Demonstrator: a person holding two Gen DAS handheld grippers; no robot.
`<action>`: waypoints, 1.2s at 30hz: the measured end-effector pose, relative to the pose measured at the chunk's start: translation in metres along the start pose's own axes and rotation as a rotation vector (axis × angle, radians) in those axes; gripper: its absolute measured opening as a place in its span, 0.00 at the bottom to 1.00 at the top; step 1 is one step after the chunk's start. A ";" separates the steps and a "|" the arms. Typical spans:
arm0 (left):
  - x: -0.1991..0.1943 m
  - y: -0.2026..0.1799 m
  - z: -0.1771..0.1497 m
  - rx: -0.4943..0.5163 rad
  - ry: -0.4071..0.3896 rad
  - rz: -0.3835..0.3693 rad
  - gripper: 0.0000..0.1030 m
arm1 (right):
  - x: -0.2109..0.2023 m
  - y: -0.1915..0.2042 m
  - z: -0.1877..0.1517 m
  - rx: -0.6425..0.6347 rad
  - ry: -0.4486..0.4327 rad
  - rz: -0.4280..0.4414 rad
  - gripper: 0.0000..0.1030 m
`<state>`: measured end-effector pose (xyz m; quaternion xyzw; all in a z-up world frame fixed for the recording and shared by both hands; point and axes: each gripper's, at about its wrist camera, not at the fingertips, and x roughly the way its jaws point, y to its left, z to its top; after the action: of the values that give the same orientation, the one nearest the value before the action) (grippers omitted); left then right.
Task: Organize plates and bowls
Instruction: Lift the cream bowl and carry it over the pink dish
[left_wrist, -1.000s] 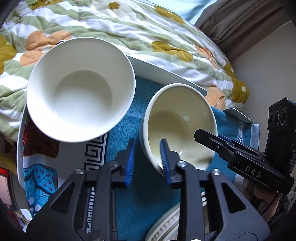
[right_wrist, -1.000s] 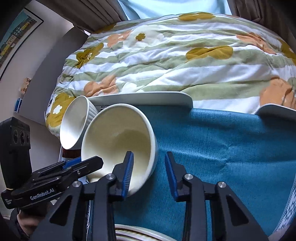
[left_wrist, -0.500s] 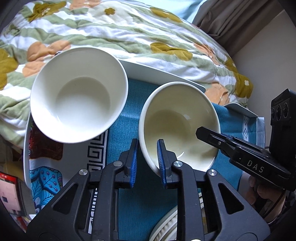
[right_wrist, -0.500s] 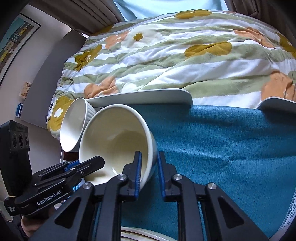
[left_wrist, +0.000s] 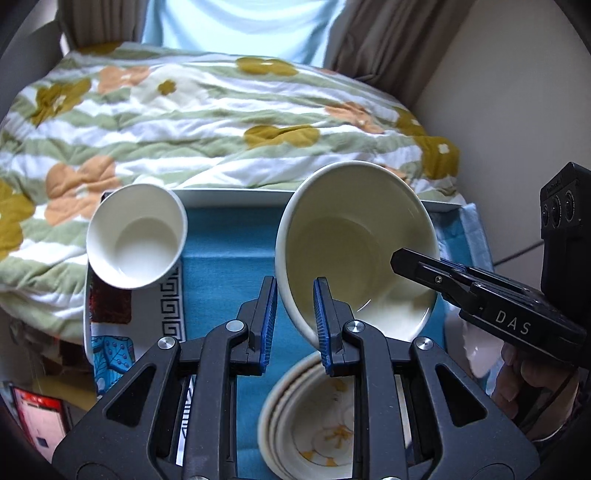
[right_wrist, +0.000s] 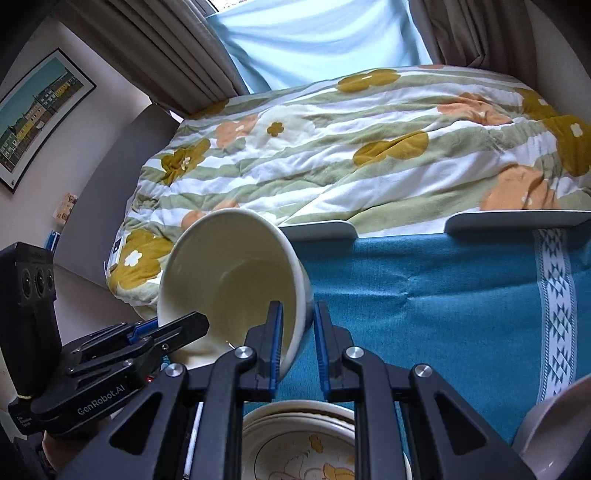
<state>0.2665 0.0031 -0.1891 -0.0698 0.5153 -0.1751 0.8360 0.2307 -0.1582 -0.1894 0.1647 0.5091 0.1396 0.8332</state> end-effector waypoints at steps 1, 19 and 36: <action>-0.005 -0.008 -0.001 0.013 -0.001 -0.011 0.17 | -0.011 -0.003 -0.003 0.019 -0.010 -0.003 0.15; 0.008 -0.198 -0.043 0.157 0.031 -0.147 0.17 | -0.157 -0.119 -0.068 0.145 -0.124 -0.096 0.15; 0.136 -0.289 -0.113 0.167 0.224 -0.060 0.17 | -0.134 -0.257 -0.125 0.164 0.069 -0.167 0.15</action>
<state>0.1581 -0.3081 -0.2682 0.0049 0.5866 -0.2489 0.7707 0.0766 -0.4282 -0.2425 0.1845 0.5590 0.0329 0.8077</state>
